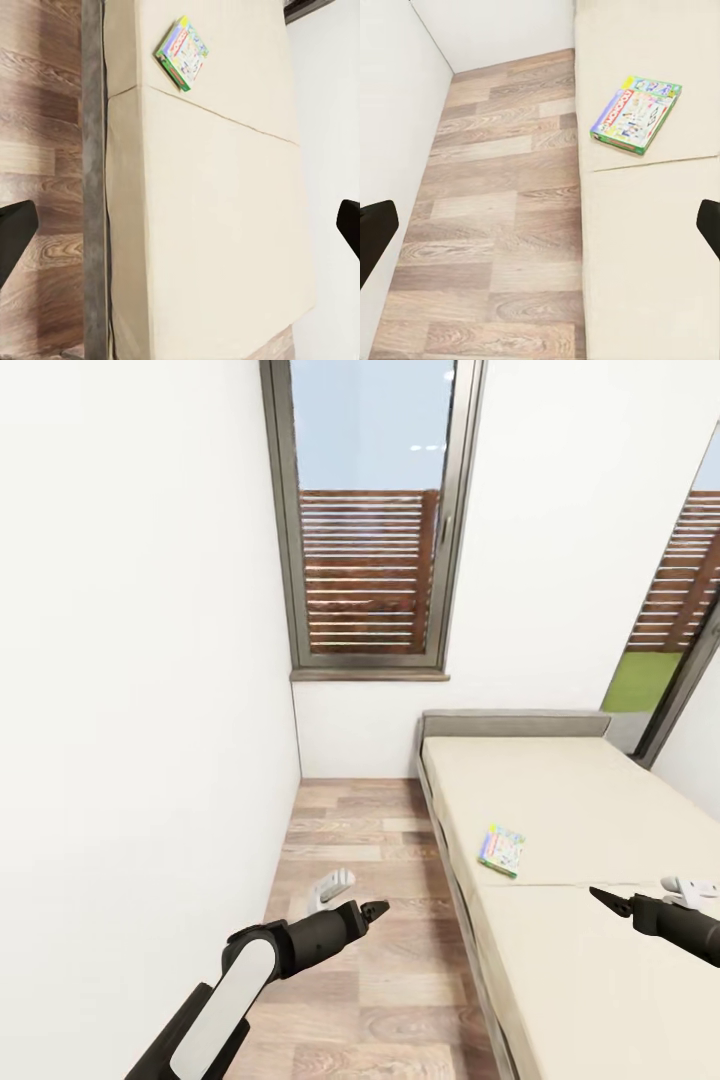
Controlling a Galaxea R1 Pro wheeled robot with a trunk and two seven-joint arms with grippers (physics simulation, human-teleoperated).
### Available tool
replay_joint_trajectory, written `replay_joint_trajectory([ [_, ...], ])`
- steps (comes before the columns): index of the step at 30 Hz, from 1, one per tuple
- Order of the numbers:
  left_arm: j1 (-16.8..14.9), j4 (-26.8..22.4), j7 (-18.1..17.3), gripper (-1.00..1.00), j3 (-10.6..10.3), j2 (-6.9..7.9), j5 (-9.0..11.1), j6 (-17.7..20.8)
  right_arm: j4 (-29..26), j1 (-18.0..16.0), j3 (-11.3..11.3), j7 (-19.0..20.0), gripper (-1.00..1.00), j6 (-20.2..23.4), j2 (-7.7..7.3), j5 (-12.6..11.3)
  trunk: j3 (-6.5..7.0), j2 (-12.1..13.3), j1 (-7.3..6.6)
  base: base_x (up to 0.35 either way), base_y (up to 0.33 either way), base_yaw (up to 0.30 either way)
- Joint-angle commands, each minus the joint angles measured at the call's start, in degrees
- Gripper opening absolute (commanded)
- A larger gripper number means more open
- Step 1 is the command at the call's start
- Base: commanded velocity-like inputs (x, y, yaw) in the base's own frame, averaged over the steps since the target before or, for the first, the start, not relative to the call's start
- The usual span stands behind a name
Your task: Put all the toys in the child's room - the three board games (two on the bed and one on the table), the two jigsaw puzzles on the table, and the tennis ball on the table - inside the toy box on the table in the child's room.
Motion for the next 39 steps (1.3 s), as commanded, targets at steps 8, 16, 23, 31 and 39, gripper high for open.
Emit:
replay_joint_trajectory([
  [8, 0.0, -0.1, 0.6, 1.00, -0.1, -0.02, 0.6, 0.0, 0.0, 0.0, -0.1, 0.0, 1.00, 0.5, -0.01, -0.5, -0.08, -0.1, 0.04, 0.327, 0.000, 0.000],
  [16, 0.0, -0.1, 0.6, 1.00, -0.1, -0.06, 0.6, 0.0, 0.0, 0.0, -0.1, 0.0, 1.00, 0.5, -0.01, -0.5, -0.08, -0.1, 0.04, 0.332, 0.000, 0.000],
  [23, 0.0, -0.1, 0.6, 1.00, -0.1, -0.08, 0.5, 0.0, 0.0, 0.0, -0.1, 0.0, 1.00, 0.5, -0.01, -0.5, -0.08, -0.1, 0.04, 0.334, 0.000, 0.000],
  [31, 0.0, -0.1, 0.6, 1.00, -0.1, -0.09, 0.5, 0.0, 0.0, 0.0, -0.1, 0.0, 1.00, 0.5, -0.01, -0.5, -0.08, -0.1, 0.04, 0.335, 0.000, 0.000],
  [39, 0.0, -0.1, 0.6, 1.00, -0.1, -0.09, 0.5, 0.0, 0.0, 0.0, -0.1, 0.0, 1.00, 0.5, -0.01, -0.5, -0.08, -0.1, 0.04, 0.335, 0.000, 0.000],
])
